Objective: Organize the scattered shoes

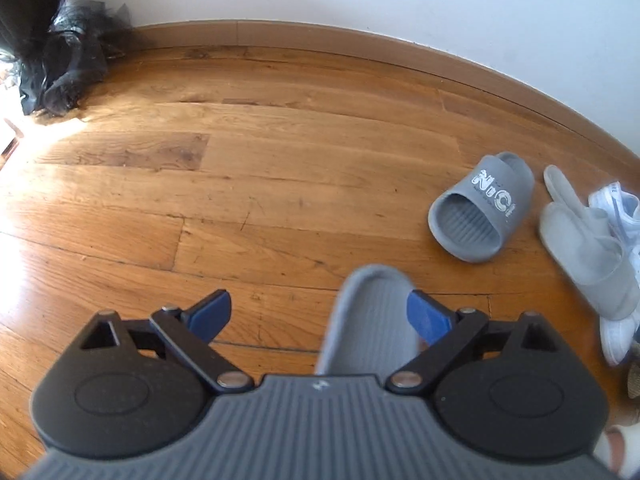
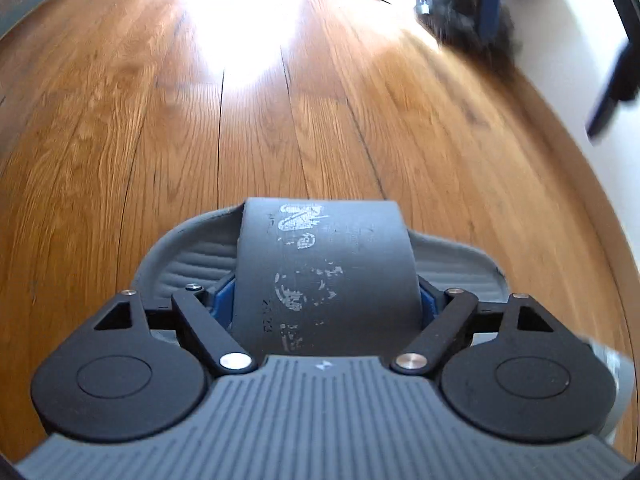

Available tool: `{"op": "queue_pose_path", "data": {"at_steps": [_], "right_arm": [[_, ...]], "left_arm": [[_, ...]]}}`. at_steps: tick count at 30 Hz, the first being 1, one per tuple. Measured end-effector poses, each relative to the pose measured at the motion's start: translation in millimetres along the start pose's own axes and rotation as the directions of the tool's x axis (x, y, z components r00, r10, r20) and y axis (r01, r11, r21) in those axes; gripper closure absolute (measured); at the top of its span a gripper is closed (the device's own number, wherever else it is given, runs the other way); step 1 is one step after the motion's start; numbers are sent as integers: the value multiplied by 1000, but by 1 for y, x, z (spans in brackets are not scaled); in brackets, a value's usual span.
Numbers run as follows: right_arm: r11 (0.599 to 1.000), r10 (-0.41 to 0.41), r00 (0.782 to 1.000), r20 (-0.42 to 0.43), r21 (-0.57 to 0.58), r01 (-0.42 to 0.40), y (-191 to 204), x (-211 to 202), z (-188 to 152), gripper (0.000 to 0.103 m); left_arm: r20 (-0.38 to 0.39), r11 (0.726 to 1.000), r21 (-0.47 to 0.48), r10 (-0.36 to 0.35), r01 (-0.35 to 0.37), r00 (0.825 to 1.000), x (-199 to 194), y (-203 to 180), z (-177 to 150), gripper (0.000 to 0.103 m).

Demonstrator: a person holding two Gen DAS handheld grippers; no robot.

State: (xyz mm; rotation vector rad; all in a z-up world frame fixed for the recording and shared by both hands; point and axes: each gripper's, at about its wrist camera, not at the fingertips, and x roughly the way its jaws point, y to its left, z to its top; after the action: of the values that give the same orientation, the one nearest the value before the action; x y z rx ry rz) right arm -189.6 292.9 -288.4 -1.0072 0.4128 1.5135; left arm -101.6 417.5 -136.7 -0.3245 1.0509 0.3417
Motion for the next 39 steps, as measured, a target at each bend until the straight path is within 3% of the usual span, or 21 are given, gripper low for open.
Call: {"op": "queue_pose_path", "data": {"at_steps": [3,6,8,14,18,20,23,30,31,34,36,39], "right_arm": [[1000,11,999,49,-25,-10,-6,16,16,20],[999,47,997,57,20,-48,-20,31,36,18],[995,57,995,78,78,-63,-32,31,43,3],[955,49,984,172,281,-97,-55,-37,7,0],[858,76,985,153,494,-143,-69,-78,-52,0],[793,67,991,117,597,-124,-75,-103,-89,0],[726,32,997,65,684,-68,-83,-122,-125,0],[555,-24,1000,4,832,10,-99,-144,-172,0],[533,-28,1000,-4,846,18,-100,-144,-178,0],[501,-50,999,-20,865,42,-98,-143,-186,0],[486,-71,997,-29,872,59,-99,-142,-190,0],[467,-91,995,-28,882,68,-99,-142,-196,0]], "left_arm": [[26,1000,7,23,-23,999,-2,2,6,8],[47,999,9,37,-37,998,-3,4,12,8],[59,999,19,26,-27,998,-3,2,16,8],[93,995,96,-42,33,995,2,-16,29,7],[89,952,284,-145,114,985,28,-67,41,3],[82,909,391,-190,144,978,45,-98,47,3],[74,826,529,-272,194,959,82,-154,58,2],[-56,759,617,-222,208,974,187,-231,65,1],[-68,761,613,-215,210,974,199,-237,66,2],[-69,815,539,-209,212,976,218,-235,66,5],[-47,835,511,-210,204,977,212,-231,59,13],[-51,889,422,-174,179,983,197,-220,46,24]]}}
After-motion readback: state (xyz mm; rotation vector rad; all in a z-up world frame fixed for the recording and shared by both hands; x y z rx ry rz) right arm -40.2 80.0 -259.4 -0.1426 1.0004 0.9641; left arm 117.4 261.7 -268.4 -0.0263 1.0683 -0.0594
